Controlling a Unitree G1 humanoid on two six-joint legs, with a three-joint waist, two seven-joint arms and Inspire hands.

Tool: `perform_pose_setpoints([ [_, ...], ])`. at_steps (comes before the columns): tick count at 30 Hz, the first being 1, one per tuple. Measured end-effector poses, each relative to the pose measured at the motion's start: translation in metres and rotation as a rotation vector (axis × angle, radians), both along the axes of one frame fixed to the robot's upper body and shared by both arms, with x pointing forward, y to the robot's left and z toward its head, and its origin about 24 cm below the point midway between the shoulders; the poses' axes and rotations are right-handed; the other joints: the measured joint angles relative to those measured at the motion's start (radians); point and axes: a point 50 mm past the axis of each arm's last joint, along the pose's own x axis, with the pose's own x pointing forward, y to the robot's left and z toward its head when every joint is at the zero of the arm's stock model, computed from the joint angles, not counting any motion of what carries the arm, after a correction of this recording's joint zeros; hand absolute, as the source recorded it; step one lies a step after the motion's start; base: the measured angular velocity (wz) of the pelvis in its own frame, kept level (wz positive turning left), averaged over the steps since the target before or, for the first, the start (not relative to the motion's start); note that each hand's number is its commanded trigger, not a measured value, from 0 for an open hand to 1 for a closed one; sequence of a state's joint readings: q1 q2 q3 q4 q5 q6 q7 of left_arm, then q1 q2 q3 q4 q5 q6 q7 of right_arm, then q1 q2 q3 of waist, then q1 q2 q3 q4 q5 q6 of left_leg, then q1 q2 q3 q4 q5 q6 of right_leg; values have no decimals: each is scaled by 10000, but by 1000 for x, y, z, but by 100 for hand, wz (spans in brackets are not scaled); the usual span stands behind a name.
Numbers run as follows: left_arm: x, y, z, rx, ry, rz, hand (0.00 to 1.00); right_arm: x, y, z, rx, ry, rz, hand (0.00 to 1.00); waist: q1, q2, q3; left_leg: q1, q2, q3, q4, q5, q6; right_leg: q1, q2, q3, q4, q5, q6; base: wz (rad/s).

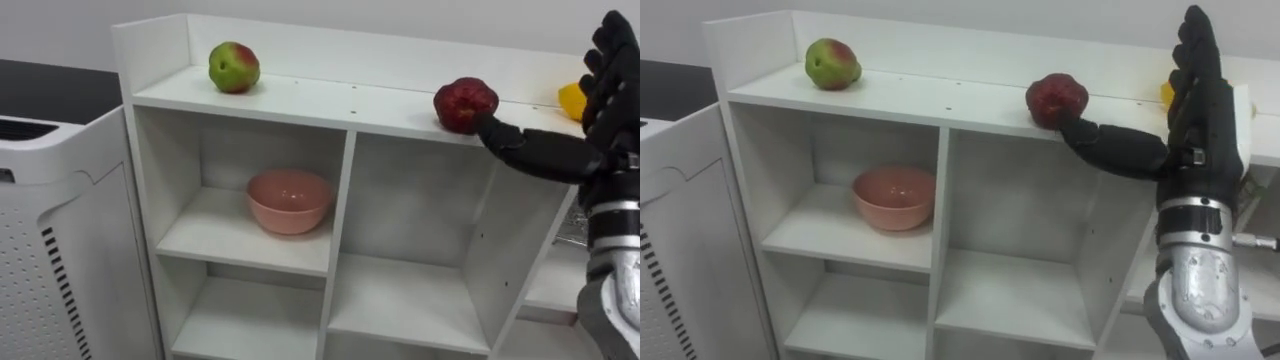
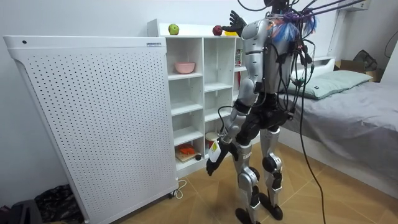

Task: Arrange fruit in the closet

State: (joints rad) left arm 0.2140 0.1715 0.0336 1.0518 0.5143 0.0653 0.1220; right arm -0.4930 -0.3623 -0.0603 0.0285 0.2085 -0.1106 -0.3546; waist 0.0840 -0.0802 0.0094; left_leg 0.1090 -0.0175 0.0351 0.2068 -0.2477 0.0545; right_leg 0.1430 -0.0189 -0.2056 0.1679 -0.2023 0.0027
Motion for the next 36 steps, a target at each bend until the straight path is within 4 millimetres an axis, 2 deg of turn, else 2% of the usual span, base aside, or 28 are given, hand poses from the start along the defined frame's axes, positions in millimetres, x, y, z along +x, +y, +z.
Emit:
perform_pose_setpoints([
  [5,4,2,2,69,-189,-39,0,1,1,-1,30,115,265,0,7,-10,-10,-25,-1,-61,-4,7,-12,-3,4,-52,-11,1,1,3],
  [10,5,3,2,109,-226,-51,0,4,-1,-7,-135,460,340,0,51,-33,-73,11,6,-90,-28,13,-21,22,18,-78,-15,1,1,0],
  [12,5,5,3,135,-213,-4,0,8,-5,-14,-176,836,280,0,66,-96,-116,52,15,-91,-40,14,-23,61,15,-81,-25,1,1,0],
  [15,4,7,3,124,-190,107,0,10,-7,-18,-264,1223,341,0,95,-173,-141,67,14,-100,-42,15,-25,110,13,-86,-89,4,-2,0],
  [24,4,10,4,43,24,-61,0,13,-10,-22,-835,1647,581,0,306,-293,-93,50,14,-84,-35,33,-56,149,-16,-186,-165,12,-13,0],
  [35,4,9,3,-95,312,-10,0,15,-6,-24,-1551,2118,1116,0,305,-350,-72,24,1,-85,-31,33,-57,128,-47,-193,-162,12,-12,0],
  [36,5,10,3,-67,331,7,0,15,-5,-24,-1662,2153,1114,11,304,-349,-72,26,0,-86,-31,33,-57,133,-47,-182,-162,12,-12,0],
])
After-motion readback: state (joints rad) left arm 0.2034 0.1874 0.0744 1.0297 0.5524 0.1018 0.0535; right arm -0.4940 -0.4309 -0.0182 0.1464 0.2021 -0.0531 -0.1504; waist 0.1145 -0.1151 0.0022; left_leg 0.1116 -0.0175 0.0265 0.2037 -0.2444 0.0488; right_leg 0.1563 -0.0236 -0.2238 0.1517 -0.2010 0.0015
